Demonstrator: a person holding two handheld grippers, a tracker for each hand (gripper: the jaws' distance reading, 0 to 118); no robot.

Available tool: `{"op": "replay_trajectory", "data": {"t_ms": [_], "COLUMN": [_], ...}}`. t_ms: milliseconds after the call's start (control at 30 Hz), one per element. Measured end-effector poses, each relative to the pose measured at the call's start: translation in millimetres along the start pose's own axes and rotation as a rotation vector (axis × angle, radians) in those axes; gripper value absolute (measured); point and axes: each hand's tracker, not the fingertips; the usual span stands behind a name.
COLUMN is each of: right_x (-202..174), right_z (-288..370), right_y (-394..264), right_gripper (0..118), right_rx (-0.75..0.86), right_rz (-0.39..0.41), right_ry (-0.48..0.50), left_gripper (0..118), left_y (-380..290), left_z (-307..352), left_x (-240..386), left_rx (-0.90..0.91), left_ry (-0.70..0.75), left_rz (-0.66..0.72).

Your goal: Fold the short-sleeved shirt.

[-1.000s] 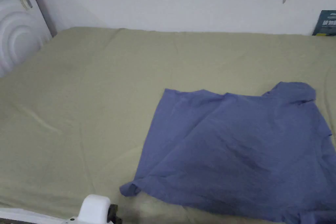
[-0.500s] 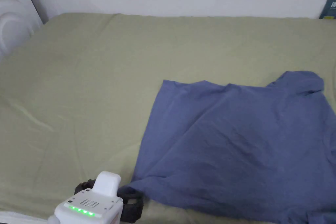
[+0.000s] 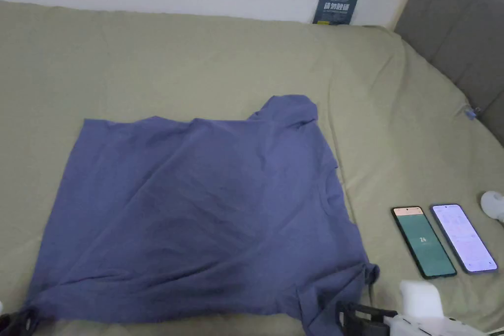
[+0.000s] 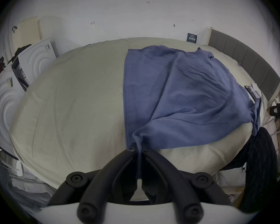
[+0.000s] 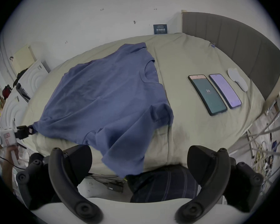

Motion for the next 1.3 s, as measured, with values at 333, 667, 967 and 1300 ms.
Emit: {"op": "replay_trajectory", "data": {"t_ms": [333,667,967,1300], "right_x": [12,27,37,42], "right_z": [-61,2,-49,-159], "right_y": [28,72,210,221], "right_gripper": [2,2,2,48], "right_rx": [-0.150,-0.064,-0.046,-0.087], "right_rz": [-0.151,-0.271,-0.256,-0.332], "right_ry": [0.096,0.324,0.371,0.217], "left_gripper": [1,1,1,44], "left_y": [4,54,175,209], "left_z": [2,34,-20,-135], "left_x": [13,5,-22,-20], "left_rx": [-0.022,0.031,0.037,-0.137], "left_ry": [0.008,-0.156,-0.178,-0.108], "left_rz": [0.015,0.176,0.276,0.385]}}
